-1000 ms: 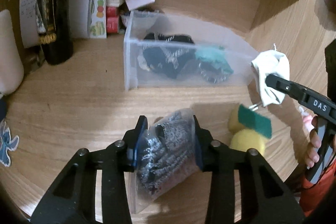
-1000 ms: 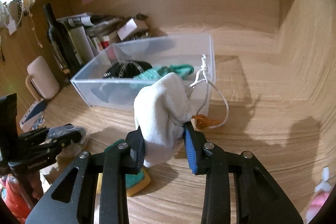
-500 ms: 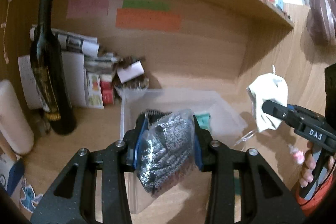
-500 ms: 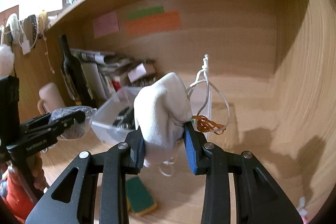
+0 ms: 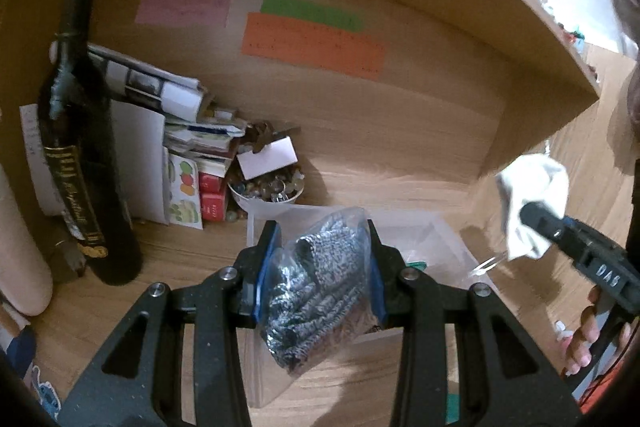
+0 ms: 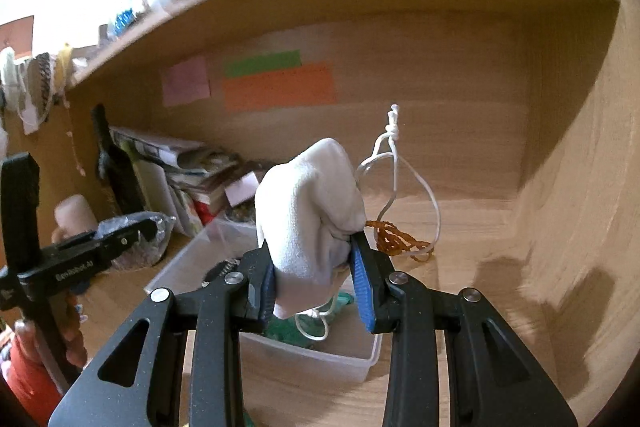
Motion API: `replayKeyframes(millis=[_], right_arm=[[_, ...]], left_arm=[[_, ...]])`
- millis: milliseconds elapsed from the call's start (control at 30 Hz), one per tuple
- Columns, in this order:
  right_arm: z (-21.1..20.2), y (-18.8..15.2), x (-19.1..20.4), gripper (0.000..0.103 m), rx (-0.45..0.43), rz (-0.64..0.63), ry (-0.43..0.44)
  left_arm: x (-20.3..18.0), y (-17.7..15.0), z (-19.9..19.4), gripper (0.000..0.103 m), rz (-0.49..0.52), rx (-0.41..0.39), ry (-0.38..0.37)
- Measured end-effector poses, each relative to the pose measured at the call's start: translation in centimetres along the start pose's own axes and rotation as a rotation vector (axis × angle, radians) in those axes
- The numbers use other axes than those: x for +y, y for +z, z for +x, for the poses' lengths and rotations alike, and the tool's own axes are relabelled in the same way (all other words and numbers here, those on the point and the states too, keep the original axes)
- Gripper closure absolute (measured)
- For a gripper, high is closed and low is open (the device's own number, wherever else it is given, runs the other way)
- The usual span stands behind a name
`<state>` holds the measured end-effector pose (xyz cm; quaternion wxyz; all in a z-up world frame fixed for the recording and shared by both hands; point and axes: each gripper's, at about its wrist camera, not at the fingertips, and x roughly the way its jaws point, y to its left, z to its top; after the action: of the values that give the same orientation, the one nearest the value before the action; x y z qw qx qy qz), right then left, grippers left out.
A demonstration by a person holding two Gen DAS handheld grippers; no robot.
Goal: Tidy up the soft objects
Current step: 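Carry both bags into the clear bin and open both tools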
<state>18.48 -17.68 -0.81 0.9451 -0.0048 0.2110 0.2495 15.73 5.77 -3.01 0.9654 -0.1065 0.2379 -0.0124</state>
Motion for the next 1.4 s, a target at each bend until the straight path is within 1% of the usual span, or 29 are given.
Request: replayKeyframes(millis=[233,367,533,667,700,800,833,867,967,1000,1033,1100,1200,1267,1333,1400], right_arm=[[4.4,-2.2,-0.7,0.073,0.137,-0.014,-0.007],[6.1,-3.4,-0.5,0.073,0.204,-0.033,-0.004],[7.4,-4.4,-0.2,0.073,0.26,-0.054,0.0],[8.0,-4.8,0.0,0.073,0.295,-0.068,0.003],[8.0,-4.9,0.0,0.071,0.303,-0.069,0.006],[8.1,-4.9,0.1,0.07,0.314,-0.073,0.006],[8.0,-4.9,0.1,0.07,0.317,-0.074,0.005],[7.9,-4.9,0.2,0.068,0.319,-0.074,0.007],[7.5,-4.8,0.2,0.061,0.316,-0.07,0.012],[7.2,-4.8,0.2,0.058,0.312,-0.069,0.015],[7.0,-4.7,0.3,0.056,0.307,-0.068,0.017],[6.2,-4.5,0.5,0.049,0.286,-0.069,0.021],[4.7,-4.0,0.8,0.041,0.242,-0.075,0.013],[3.6,-3.6,1.0,0.038,0.214,-0.079,0.014],[2.5,-3.2,1.2,0.034,0.186,-0.082,0.019],[1.4,-3.0,1.3,0.028,0.161,-0.08,0.027]], left_arm=[[-1.2,-0.9,2.9,0.064,0.041,0.064,-0.018],[-2.3,-1.5,4.4,0.064,0.097,0.091,-0.015],[-3.6,-2.4,6.2,0.064,0.158,0.136,-0.006],[-3.9,-3.0,7.4,0.064,0.172,0.182,-0.003],[-3.9,-3.1,7.6,0.063,0.169,0.189,-0.007],[-3.9,-3.3,7.8,0.057,0.161,0.205,-0.014],[-3.9,-3.3,7.7,0.052,0.156,0.205,-0.017],[-3.9,-3.3,7.7,0.047,0.152,0.203,-0.019],[-3.9,-3.1,7.0,0.04,0.15,0.184,-0.022],[-4.0,-3.1,6.5,0.039,0.154,0.173,-0.018],[-4.1,-3.0,6.1,0.037,0.157,0.164,-0.018],[-4.3,-2.8,5.3,0.034,0.161,0.146,-0.017],[-4.3,-2.3,3.7,0.026,0.163,0.113,-0.017],[-4.2,-2.1,2.5,0.013,0.163,0.086,-0.011],[-4.0,-2.1,0.9,0.007,0.163,0.046,-0.004],[-3.8,-2.1,-0.4,0.005,0.168,0.024,0.001]])
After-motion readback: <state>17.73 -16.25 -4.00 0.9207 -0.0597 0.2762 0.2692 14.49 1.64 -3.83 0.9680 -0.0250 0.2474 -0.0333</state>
